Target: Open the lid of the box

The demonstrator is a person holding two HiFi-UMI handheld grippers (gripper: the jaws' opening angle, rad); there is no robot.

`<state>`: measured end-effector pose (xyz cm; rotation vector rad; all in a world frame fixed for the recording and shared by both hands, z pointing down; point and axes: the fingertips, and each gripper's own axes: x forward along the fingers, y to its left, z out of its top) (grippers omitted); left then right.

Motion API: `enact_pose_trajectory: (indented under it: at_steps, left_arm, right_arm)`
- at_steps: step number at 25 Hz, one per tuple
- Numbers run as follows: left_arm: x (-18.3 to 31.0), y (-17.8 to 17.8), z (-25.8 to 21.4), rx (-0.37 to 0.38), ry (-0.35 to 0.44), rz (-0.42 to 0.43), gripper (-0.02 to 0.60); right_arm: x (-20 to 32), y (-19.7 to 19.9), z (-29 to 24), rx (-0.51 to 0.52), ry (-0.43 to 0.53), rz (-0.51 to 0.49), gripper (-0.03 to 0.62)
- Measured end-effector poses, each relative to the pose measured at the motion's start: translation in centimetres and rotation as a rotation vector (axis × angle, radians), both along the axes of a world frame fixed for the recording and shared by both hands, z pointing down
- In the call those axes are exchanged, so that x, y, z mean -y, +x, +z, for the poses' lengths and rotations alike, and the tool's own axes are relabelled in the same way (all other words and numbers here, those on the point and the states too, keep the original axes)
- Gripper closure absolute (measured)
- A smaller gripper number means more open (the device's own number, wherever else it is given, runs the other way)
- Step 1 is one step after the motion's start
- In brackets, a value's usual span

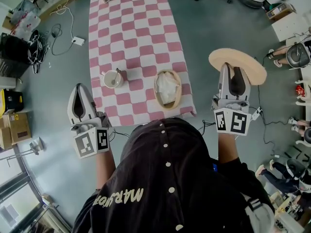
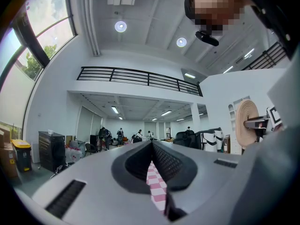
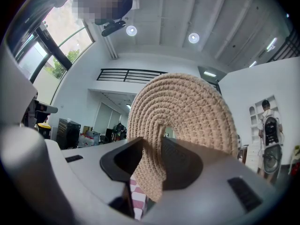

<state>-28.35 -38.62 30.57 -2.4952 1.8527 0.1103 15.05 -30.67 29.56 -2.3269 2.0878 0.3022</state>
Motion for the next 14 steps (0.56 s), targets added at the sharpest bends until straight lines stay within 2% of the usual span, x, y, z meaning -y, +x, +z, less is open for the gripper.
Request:
enact_pose_trajectory:
  at_steps: [14]
  left_arm:
    - [-0.46, 0.39, 0.14, -0.008, -0.006, 0.012, 0.571]
  right_arm:
    - [-0.52, -0.29, 0.03, -0.005, -0.006, -0.005, 0.464]
